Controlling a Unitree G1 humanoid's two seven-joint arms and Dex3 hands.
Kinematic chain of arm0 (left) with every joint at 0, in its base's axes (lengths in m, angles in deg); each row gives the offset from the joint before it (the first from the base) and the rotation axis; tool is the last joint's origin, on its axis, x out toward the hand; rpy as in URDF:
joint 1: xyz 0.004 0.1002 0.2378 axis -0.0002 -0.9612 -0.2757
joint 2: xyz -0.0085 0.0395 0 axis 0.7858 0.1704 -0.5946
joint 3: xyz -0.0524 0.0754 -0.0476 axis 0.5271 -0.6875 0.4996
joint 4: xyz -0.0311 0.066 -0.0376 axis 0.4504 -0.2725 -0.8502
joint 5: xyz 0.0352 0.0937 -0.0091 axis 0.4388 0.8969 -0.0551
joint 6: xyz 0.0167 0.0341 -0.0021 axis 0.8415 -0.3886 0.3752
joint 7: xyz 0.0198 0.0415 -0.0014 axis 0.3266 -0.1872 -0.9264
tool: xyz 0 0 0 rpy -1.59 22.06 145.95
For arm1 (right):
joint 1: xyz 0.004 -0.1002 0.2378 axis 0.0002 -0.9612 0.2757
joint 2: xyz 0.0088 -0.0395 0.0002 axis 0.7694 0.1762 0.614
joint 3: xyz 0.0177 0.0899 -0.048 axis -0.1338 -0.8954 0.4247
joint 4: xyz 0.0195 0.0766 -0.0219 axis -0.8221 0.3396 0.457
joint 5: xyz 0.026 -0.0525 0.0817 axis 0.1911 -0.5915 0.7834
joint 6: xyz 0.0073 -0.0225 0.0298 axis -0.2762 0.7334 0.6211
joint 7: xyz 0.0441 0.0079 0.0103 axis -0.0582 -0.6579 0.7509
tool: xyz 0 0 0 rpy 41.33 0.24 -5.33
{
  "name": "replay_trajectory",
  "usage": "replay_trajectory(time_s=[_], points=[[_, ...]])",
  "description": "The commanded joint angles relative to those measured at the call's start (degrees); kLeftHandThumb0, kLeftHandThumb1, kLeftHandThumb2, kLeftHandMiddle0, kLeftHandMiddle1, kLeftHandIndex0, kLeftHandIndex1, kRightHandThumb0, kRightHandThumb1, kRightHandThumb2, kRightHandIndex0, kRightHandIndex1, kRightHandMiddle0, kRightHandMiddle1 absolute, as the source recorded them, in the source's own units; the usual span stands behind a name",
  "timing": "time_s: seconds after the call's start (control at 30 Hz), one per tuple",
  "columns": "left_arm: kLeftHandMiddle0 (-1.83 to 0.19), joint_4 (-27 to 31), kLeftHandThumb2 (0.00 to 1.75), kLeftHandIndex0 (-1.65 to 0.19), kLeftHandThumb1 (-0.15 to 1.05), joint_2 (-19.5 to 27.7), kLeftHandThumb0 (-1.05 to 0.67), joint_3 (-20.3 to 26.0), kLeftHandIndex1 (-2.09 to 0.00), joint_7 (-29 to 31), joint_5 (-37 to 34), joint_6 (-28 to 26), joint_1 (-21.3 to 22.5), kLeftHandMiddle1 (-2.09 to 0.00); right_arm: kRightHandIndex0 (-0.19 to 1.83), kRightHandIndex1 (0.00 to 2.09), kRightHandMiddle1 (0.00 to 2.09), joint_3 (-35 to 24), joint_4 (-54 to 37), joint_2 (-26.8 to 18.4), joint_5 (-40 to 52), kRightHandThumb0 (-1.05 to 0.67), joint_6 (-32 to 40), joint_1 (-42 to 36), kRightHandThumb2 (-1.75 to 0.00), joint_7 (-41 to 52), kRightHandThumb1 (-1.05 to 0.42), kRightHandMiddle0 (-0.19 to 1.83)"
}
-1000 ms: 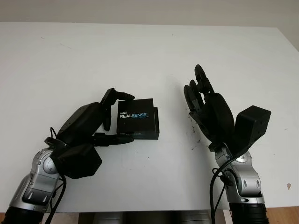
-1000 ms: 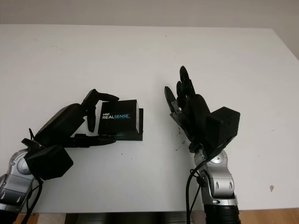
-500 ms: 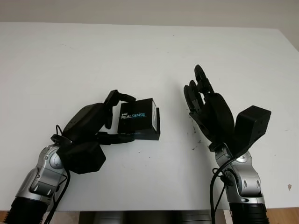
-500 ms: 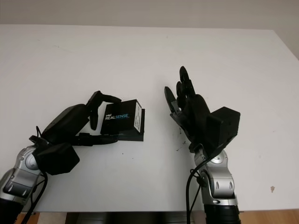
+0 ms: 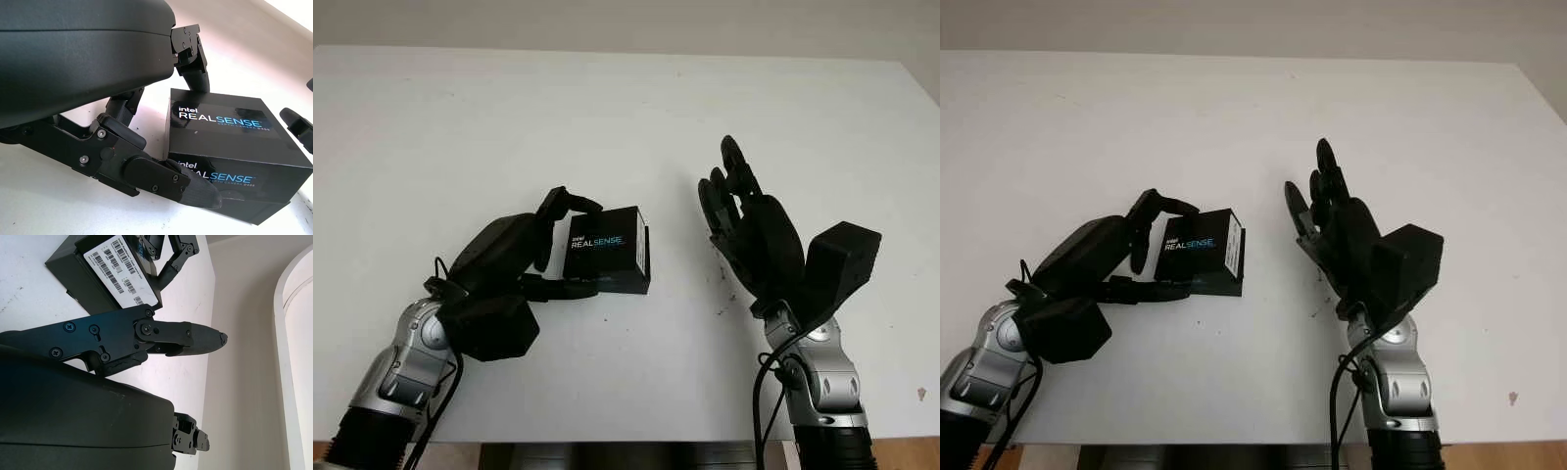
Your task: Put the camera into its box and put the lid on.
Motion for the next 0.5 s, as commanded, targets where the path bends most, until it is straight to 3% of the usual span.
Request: replay_trajectory(time_s=[0.0, 0.47], points=[[-0.53, 1.8, 0.23, -0.06, 1.05, 0.0, -0.40, -0.2, -1.81, 0.2, 0.4, -0.4, 2.3, -2.09, -0.14, 0.06, 0.06, 0.2, 0.1, 0.2, -0.2, -0.56, -0.8, -0.3, -0.41, -0.2, -1.05, -0.10], [-0.74, 7.8, 0.25, -0.08, 1.05, -0.2, -0.41, -0.8, -1.83, 3.1, 1.2, -4.5, 2.3, -2.09, -0.13, 0.06, 0.06, 0.8, -0.2, 0.9, -0.8, -0.57, -0.5, -0.7, -0.41, -0.9, -1.05, -0.10]])
